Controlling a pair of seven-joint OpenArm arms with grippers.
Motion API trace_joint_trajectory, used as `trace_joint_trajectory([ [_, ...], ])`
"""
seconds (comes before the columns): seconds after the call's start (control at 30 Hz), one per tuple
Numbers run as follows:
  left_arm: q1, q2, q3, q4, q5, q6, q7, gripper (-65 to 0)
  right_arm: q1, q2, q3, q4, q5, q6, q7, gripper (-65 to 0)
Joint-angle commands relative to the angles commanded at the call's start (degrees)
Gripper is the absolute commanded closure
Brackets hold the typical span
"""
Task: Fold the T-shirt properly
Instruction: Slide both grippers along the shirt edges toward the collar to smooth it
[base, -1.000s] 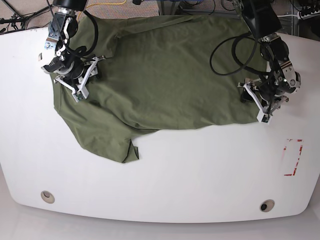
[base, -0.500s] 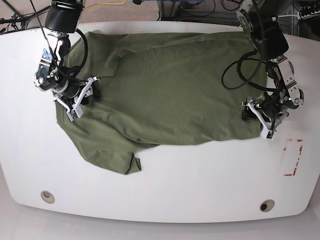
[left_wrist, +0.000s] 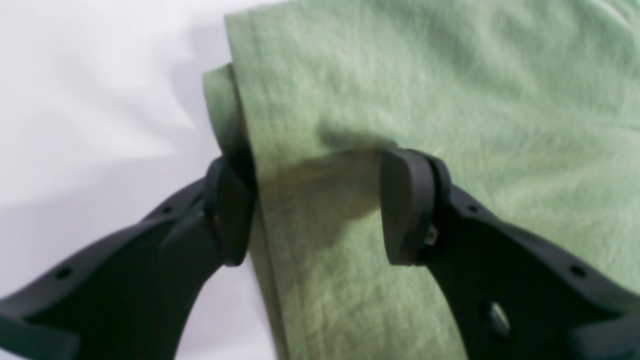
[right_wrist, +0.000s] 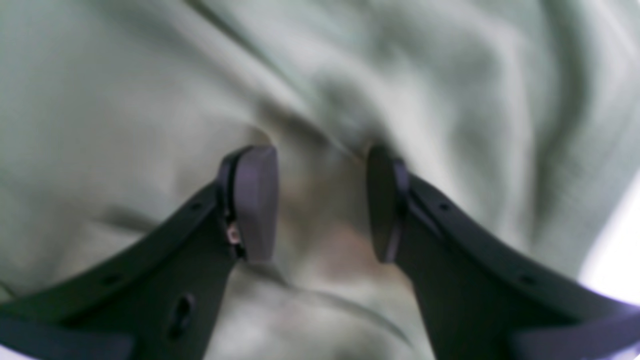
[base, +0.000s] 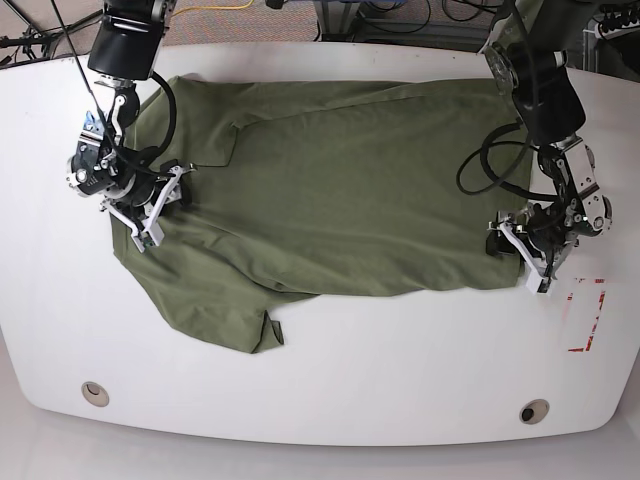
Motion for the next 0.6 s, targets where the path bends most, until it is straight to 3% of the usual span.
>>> trace_joint_trajectory([
  [0.13, -1.1, 0.1, 0.0, 1.5, 0.0, 0.0, 3.5, -37.2, -1.5, -1.1, 1.0, 6.3, 0.0, 0.0, -3.6, -28.4],
  [0.37, 0.4, 0.2, -0.2, 8.9, -0.1, 0.0, 9.7, -47.6, -5.3, -3.3, 5.6, 14.4, 0.0, 0.0, -8.9, -29.5],
  [0.47, 3.3, 0.4, -0.2, 14.3, -0.2, 0.0, 11.6, -51.5, -7.1, -4.3, 9.1, 16.5, 0.0, 0.0, -10.2, -35.7],
  [0.6, 8.4, 1.9, -0.2, 23.6, -0.8, 0.0, 14.0, -53.7, -10.5, -4.7, 12.6, 18.8, 0.0, 0.0, -10.4, -49.0],
])
